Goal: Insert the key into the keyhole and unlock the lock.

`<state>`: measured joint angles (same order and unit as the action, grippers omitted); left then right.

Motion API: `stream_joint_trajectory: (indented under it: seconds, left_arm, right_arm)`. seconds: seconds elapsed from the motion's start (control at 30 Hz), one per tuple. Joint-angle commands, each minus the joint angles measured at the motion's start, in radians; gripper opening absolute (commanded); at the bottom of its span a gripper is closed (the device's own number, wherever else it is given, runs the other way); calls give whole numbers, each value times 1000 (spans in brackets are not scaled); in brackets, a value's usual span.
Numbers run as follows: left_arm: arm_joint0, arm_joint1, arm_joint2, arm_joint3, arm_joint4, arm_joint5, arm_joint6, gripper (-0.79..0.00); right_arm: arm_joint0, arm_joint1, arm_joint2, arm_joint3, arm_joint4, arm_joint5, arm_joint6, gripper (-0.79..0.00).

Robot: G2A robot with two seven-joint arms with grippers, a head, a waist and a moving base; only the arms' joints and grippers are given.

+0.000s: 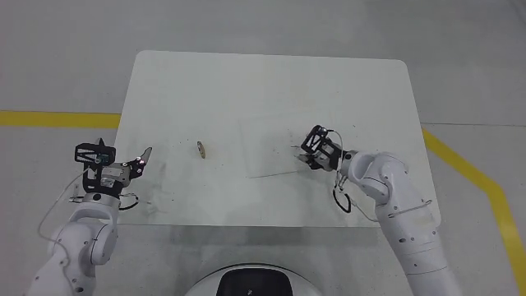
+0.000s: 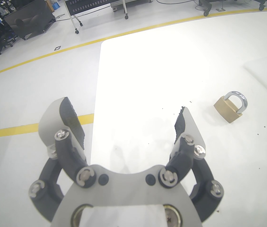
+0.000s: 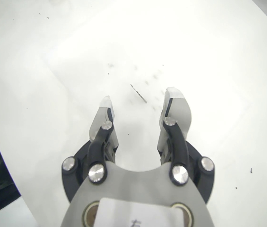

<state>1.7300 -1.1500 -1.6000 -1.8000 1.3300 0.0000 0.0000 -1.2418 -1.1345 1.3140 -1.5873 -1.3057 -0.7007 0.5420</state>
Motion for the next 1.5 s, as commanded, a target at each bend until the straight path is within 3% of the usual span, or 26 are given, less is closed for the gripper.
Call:
stream_joint_trajectory:
  seconds: [0.0,0.23,0.47,0.57,0.6,0.67,0.83,0.97,1.1,1.23,1.33,1.47]
  left_arm:
    - [0,0,0,0,0,0,0,0]
    - [0,0,0,0,0,0,0,0]
    - [0,0,0,0,0,0,0,0]
    - [0,0,0,0,0,0,0,0]
    - [0,0,0,0,0,0,0,0]
    - [0,0,0,0,0,0,0,0]
    - [0,0,0,0,0,0,0,0]
    - [0,0,0,0,0,0,0,0]
    - [0,0,0,0,0,0,0,0]
    - [0,0,0,0,0,0,0,0]
    - [0,0,0,0,0,0,0,0]
    - [0,0,0,0,0,0,0,0]
  right_arm:
    - [25,-2,-26,14,-23,3,21,-336]
    - [85,-5,-85,51,-63,-23,45,-342]
    - [123,-8,-134,67,-110,-34,46,-443]
    - [129,-7,-146,68,-126,-42,39,-533]
    - [131,-7,-149,69,-133,-46,39,-643]
    - [135,-7,-153,73,-141,-40,36,-785]
    - [147,-3,-150,69,-158,-40,18,-785]
    - [140,7,-109,47,-117,-100,-27,-785]
    - [106,23,-56,-3,-115,-172,-127,-785]
    - [58,34,6,-38,-81,-170,-242,-785]
    - [20,34,61,-30,61,-108,-314,-785]
    - [0,28,110,37,463,-64,-313,-785]
